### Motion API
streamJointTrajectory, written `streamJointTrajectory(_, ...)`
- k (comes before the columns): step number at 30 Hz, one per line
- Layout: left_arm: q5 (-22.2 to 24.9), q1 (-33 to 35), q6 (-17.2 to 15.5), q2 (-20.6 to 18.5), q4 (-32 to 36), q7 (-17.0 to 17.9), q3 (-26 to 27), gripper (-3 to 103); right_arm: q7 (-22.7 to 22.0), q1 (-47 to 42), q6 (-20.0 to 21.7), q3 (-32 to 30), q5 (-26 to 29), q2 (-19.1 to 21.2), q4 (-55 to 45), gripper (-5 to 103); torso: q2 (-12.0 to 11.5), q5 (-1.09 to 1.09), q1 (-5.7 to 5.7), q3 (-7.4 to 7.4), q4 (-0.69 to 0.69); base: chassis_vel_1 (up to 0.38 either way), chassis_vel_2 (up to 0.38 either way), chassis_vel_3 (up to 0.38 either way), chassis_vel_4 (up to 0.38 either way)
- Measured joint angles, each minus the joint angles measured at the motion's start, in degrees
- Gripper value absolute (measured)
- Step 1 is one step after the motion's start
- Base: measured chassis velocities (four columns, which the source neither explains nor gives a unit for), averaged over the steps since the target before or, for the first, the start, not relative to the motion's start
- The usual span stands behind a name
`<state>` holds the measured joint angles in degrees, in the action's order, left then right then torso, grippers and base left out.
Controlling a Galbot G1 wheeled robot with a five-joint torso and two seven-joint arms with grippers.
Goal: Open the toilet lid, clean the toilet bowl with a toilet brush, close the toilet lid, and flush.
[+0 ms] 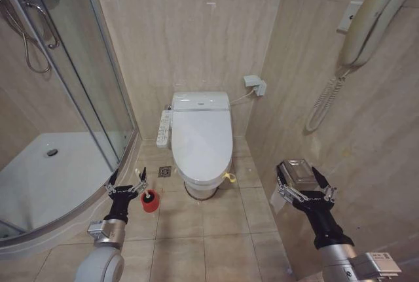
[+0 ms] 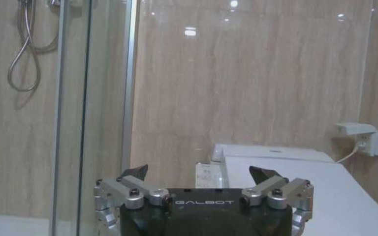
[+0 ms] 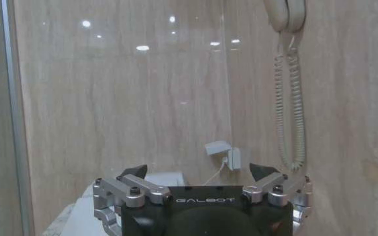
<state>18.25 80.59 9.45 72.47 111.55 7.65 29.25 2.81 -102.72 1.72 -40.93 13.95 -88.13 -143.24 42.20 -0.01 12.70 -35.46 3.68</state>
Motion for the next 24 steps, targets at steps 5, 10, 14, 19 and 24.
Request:
streamJointTrajectory(5,-1.56,2.91,-2.81,0.30,2.77,2.52,-0.33,100,0.00,0.00,0.00,0.00,0.00,0.00,0.00,100,0.00,0.00,-0.02,0.00,-0.02,-0.006,0.036,0.033,-0.040)
streamJointTrajectory(10,-1.58,6.76,-6.09,0.24,7.48,4.06,-0.29,100,0.00,-0.01,0.00,0.00,0.00,0.00,0.00,100,0.01,0.01,-0.07,0.02,-0.01,0.000,0.000,0.000,0.000)
streamJointTrajectory(14,-3.26,12.27,-7.71,0.71,13.89,4.41,-0.19,100,0.00,-0.02,0.00,0.00,0.00,0.00,0.00,100,0.02,0.02,-0.07,0.02,-0.01,0.000,0.000,0.000,0.000)
streamJointTrajectory(19,-5.20,15.95,-6.75,1.02,17.11,5.33,0.15,100,0.00,-0.01,0.00,0.00,0.00,0.00,0.00,100,0.02,0.02,-0.06,0.02,-0.02,0.000,0.000,0.000,0.000)
streamJointTrajectory(24,-4.83,18.68,-4.56,1.09,18.41,4.83,3.59,100,0.00,-0.01,0.00,0.00,0.00,0.00,0.00,100,0.02,0.01,-0.06,0.02,-0.02,0.000,0.000,0.000,0.000)
